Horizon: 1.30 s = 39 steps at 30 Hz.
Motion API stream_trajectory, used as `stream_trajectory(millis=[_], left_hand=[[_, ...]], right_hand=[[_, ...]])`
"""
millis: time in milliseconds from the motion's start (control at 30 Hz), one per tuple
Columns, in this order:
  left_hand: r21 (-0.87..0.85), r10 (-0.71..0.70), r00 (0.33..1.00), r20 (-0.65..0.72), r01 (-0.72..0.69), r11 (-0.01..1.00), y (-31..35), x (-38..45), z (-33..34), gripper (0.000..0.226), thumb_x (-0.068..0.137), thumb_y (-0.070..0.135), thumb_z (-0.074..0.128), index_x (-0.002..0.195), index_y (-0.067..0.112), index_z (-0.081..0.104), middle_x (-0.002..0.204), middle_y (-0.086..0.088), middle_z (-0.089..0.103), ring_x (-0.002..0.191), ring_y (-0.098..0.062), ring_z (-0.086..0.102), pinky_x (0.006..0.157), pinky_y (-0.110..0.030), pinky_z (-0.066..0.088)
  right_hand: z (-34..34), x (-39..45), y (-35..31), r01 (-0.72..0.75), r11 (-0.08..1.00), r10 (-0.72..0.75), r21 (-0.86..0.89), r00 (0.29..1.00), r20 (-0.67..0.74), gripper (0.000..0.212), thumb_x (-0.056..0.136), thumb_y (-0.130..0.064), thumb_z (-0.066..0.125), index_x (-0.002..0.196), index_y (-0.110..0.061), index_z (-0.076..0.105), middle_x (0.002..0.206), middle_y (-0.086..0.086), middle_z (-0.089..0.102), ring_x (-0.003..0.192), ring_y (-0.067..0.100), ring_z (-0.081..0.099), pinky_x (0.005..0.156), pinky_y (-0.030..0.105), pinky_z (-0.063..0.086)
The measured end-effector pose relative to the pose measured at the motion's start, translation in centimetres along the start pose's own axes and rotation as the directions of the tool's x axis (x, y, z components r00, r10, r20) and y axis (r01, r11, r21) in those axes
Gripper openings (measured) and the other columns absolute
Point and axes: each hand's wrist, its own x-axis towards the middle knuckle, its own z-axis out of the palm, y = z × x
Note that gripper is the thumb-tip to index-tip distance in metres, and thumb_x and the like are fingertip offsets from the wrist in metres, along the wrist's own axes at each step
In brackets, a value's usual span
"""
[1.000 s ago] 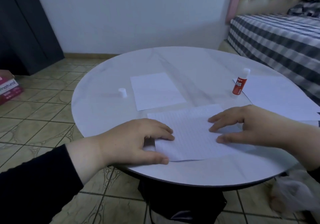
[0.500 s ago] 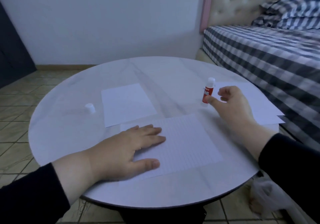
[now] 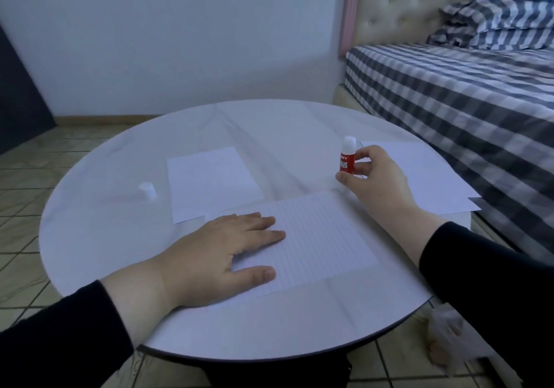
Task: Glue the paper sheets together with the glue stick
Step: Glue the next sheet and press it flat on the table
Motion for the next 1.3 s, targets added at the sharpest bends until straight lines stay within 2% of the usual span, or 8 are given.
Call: stream_trajectory(millis=[167,267,367,533,800,933,1167,1300], left_hand=[[0.037,-0.014,1.0,0.005,0.014,0.999,0.1,-0.8,-0.8,0.068,0.078,0.082,0.034,0.14,0.055,0.035,0.153,0.026,0.026,0.142,0.006,0.017,0.116,-0.018,0.013],[0.059,-0.004,0.998,-0.06,0.007,0.998,0.8,-0.1,-1.4,0.067,0.079,0.077,0.037,0.131,0.04,0.054,0.141,0.02,0.047,0.131,0.001,0.039,0.105,-0.012,0.025],[0.057,-0.013,0.996,-0.087,0.018,0.998,2.2,1.1,-1.1,0.058,0.087,0.068,0.044,0.134,0.035,0.052,0.144,0.017,0.043,0.133,-0.002,0.037,0.103,-0.013,0.026],[0.006,-0.089,0.994,0.066,0.089,0.996,2.5,2.0,0.4,0.069,0.087,0.07,0.039,0.15,0.045,0.021,0.159,0.022,0.009,0.145,0.004,0.003,0.118,-0.022,0.001],[0.017,-0.06,0.997,0.05,0.059,0.998,2.1,2.0,1.1,0.073,0.085,0.074,0.031,0.151,0.044,0.018,0.16,0.021,0.006,0.145,0.006,-0.003,0.118,-0.021,-0.005],[0.014,-0.062,0.998,0.033,0.061,0.998,2.1,1.9,1.2,0.071,0.087,0.072,0.032,0.151,0.044,0.018,0.16,0.021,0.006,0.145,0.006,-0.003,0.117,-0.02,-0.006],[-0.006,-0.076,0.997,0.006,0.076,0.997,2.3,1.6,1.2,0.067,0.09,0.069,0.035,0.15,0.043,0.022,0.16,0.021,0.009,0.145,0.006,0.0,0.119,-0.021,-0.003],[0.002,-0.082,0.997,0.0,0.082,0.997,2.3,1.5,1.3,0.067,0.09,0.069,0.035,0.15,0.042,0.022,0.16,0.019,0.011,0.146,0.004,0.002,0.12,-0.025,-0.001]], right_hand=[[-2.6,-2.6,-1.2,0.116,0.993,-0.111,-0.011,0.976,0.189,0.022,0.079,-0.029,0.077,0.096,-0.03,0.064,0.082,-0.018,0.069,0.072,0.003,0.061,0.063,0.018,0.043],[-3.5,-2.9,-1.5,0.102,0.994,-0.11,0.048,0.971,0.213,0.017,0.078,-0.024,0.079,0.093,-0.027,0.07,0.06,-0.027,0.062,0.051,-0.003,0.049,0.049,0.008,0.033],[-3.5,-3.0,-1.7,0.033,0.985,-0.071,0.169,0.972,0.224,0.022,0.072,-0.023,0.083,0.091,-0.025,0.074,0.075,-0.011,0.07,0.069,0.012,0.054,0.069,0.024,0.038],[-2.7,-2.9,-1.8,0.024,0.981,-0.068,0.192,0.971,0.229,0.021,0.067,-0.026,0.086,0.085,-0.028,0.074,0.053,-0.014,0.027,0.055,0.011,0.029,0.061,0.029,0.024],[-1.6,-3.2,-2.3,0.115,0.968,-0.162,0.222,0.966,0.203,0.028,0.074,-0.022,0.082,0.097,-0.031,0.069,0.081,0.01,0.064,0.07,0.02,0.055,0.069,0.029,0.044],[-1.1,-3.5,-2.1,0.187,0.963,-0.224,0.194,0.956,0.188,0.037,0.081,-0.026,0.076,0.106,-0.044,0.055,0.091,0.017,0.069,0.088,0.032,0.067,0.087,0.047,0.05],[-0.8,-3.4,-2.5,0.246,0.936,-0.269,0.25,0.961,0.061,0.046,0.085,-0.019,0.072,0.121,-0.043,0.057,0.077,-0.016,0.067,0.079,0.003,0.069,0.077,0.01,0.047],[-0.1,-3.2,-2.4,0.227,0.948,-0.252,0.224,0.964,0.09,0.053,0.088,-0.02,0.07,0.132,-0.043,0.052,0.083,-0.012,0.066,0.08,-0.005,0.065,0.079,0.004,0.044]])
